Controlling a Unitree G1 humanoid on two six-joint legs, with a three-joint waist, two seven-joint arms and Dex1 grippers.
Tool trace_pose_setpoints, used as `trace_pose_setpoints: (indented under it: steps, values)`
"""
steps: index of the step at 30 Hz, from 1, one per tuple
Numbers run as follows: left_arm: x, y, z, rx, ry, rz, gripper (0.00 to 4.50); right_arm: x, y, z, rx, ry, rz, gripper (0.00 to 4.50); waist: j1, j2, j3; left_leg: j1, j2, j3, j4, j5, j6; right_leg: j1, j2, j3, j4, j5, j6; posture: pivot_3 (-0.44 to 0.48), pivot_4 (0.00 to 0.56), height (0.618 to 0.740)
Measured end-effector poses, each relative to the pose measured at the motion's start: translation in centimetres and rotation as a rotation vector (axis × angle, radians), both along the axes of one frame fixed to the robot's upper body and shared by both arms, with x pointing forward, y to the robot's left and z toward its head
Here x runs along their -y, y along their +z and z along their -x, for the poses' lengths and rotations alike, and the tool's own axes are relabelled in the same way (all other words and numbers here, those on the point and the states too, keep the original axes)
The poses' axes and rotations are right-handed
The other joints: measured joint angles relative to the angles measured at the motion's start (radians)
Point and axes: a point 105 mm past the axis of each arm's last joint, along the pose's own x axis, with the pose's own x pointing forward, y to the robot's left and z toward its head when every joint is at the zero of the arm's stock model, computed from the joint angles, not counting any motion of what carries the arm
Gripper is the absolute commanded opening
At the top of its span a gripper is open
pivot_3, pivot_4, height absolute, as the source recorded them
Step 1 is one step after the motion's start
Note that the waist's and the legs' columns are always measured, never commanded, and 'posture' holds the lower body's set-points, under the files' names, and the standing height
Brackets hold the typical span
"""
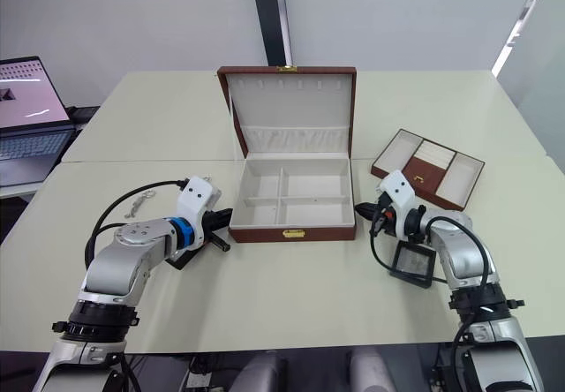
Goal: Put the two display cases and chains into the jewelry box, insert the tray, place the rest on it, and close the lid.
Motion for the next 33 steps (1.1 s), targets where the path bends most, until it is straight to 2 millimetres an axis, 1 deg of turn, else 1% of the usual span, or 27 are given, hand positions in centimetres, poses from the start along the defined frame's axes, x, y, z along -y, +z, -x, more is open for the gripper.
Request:
trace_pose_setpoints:
  steps: [8,15,21,25,30,33]
  values:
    - [-0.1,0.0,0.0,0.003,0.001,-0.006,0.00,0.1,0.0,-0.1,-0.003,-0.004,-0.014,0.03,0.000,0.000,0.000,0.000,0.000,0.000,0.000,0.000,0.000,0.000,0.000,0.000,0.000,0.000,0.000,0.000,0.150,0.740]
    - [-0.7,0.2,0.3,0.009,-0.006,-0.005,0.00,0.7,0.1,-0.2,0.012,-0.019,-0.030,0.03,0.000,0.000,0.000,0.000,0.000,0.000,0.000,0.000,0.000,0.000,0.000,0.000,0.000,0.000,0.000,0.000,0.150,0.740]
    - [-0.8,0.1,0.9,-0.004,-0.038,0.017,0.00,1.1,0.6,-0.1,0.026,0.000,-0.051,0.03,0.000,0.000,0.000,0.000,0.000,-0.001,0.000,0.000,0.000,0.000,0.000,0.000,0.000,0.000,0.000,0.000,0.150,0.740]
    - [-0.9,0.3,0.9,0.002,-0.044,0.020,0.00,1.4,0.9,0.0,0.028,0.005,-0.055,0.03,0.001,0.000,0.000,0.000,0.000,-0.001,0.000,0.000,0.000,0.000,0.000,0.000,0.000,0.000,0.000,0.000,0.150,0.740]
    - [-2.3,1.0,0.6,0.031,-0.013,0.019,0.00,2.1,0.7,0.2,0.018,0.005,-0.043,0.03,0.001,0.000,0.000,0.000,0.000,-0.001,0.000,0.000,0.000,0.000,0.000,0.000,0.000,0.000,0.000,0.000,0.150,0.740]
    - [-4.0,1.7,0.9,0.048,0.032,0.032,0.00,3.0,0.6,0.8,0.004,0.001,-0.061,0.03,-0.001,0.000,0.000,-0.001,0.000,-0.001,0.000,0.000,0.000,-0.001,0.000,0.000,0.000,0.000,0.000,0.000,0.150,0.740]
